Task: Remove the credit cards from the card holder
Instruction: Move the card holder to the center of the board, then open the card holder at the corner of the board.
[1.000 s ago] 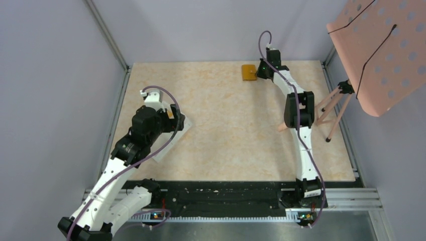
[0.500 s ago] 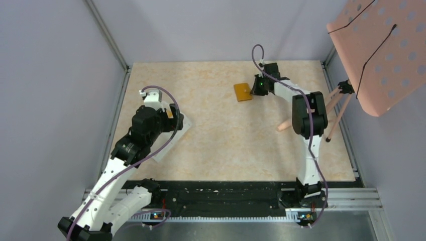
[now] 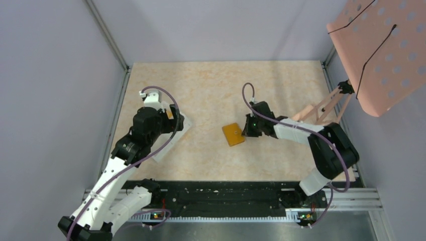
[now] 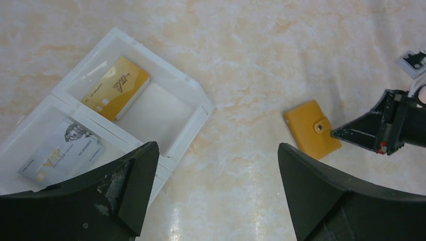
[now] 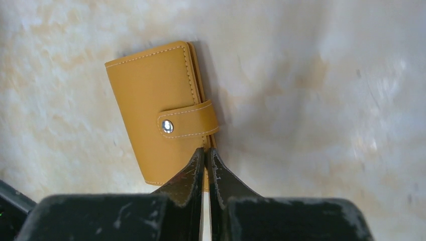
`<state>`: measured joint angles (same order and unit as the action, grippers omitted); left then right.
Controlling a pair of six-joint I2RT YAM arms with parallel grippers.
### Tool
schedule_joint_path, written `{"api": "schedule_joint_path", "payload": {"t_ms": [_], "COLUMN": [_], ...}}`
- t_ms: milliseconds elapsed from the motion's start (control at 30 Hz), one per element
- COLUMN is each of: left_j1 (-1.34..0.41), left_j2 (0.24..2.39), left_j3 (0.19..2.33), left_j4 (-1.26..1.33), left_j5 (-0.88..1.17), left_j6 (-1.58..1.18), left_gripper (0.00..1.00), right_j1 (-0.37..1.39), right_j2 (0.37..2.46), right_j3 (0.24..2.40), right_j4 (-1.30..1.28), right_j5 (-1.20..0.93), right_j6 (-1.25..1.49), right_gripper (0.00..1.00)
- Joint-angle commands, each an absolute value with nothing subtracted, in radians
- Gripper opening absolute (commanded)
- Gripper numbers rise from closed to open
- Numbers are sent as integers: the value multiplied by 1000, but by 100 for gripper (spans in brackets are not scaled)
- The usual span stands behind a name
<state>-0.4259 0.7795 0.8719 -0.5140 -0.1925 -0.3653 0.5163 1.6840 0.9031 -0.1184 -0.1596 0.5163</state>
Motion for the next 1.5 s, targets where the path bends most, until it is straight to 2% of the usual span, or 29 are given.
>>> {"api": "schedule_joint_path", "payload": {"t_ms": [0,233,467,633,667,733,867,1000,1133,1467], "left_j1": [-422,-425,-447,-513,-532,-571,-636,-665,-690,-705], "left_j2": [800,787,794,874,889,914,958,996,1004,985], "left_j3": [918,926,812,751,748,748,741,646,570,523], "left_j4": [-546,-536,-462,-427,-425,-424,-396,-237,-129,-117], "left_j5": [-149,91,145,164,151,135,161,243,237,202], "left_j6": [-447,-527,-574,-628,-634,-643,-680,-774,-848,-868], "left_gripper": [94,92,88,82,80,79,79,78,77,76], "right_j1": [546,573,618,709,721,735,748,802,874,972], "right_j2": [1469,1162,1057,1091,1105,1115,1103,1125,1206,1368], "right_j3": [748,559,458,470,484,524,611,687,736,795], "right_j4": [-110,-218,-223,-203,-216,-266,-355,-401,-402,-419], "right_j5": [-47,-8,-48,-20,-14,27,84,146,198,314], "right_j6": [659,685,767,831,833,817,748,721,728,739], "right_gripper": [0,0,0,2,10,20,29,33,36,37]}}
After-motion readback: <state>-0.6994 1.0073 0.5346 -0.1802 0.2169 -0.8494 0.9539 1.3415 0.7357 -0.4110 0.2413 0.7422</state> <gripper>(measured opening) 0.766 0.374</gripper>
